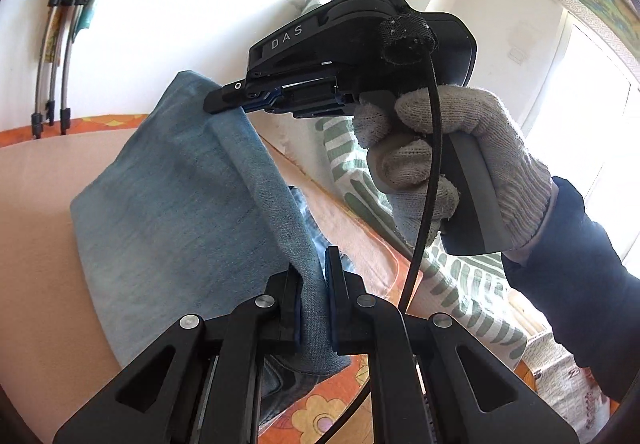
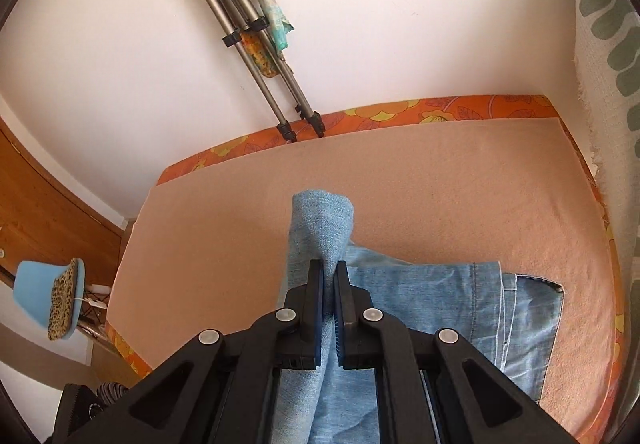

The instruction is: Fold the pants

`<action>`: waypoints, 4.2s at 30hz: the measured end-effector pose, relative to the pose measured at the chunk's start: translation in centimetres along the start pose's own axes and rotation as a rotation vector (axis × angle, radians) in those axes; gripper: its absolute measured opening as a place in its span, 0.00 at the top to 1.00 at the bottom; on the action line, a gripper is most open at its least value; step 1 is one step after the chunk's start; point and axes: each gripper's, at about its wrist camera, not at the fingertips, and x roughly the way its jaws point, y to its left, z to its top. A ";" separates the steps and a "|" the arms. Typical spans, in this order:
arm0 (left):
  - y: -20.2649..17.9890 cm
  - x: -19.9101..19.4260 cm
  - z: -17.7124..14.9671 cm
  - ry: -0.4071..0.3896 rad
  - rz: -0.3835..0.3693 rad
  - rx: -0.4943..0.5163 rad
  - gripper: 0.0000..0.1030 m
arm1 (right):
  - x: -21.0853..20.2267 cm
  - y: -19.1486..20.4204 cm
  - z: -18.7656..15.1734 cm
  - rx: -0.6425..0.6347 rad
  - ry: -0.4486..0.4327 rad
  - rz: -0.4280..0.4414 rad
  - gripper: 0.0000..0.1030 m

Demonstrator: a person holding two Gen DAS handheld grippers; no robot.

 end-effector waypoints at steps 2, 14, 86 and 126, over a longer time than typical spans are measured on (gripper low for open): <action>-0.8 1.8 0.3 0.027 -0.028 0.007 0.92 | -0.7 -2.4 -0.3 0.028 -0.014 -0.013 0.98; -2.7 11.0 -0.7 0.181 -0.054 0.059 0.92 | -0.4 -14.3 -3.9 0.199 -0.027 -0.032 0.98; 14.6 9.2 0.4 0.250 0.377 -0.249 0.42 | 5.5 -19.4 -7.7 0.016 0.034 -0.025 0.21; 14.5 10.3 0.3 0.196 0.340 -0.244 0.66 | 6.1 -18.5 -8.3 0.001 0.045 0.004 0.43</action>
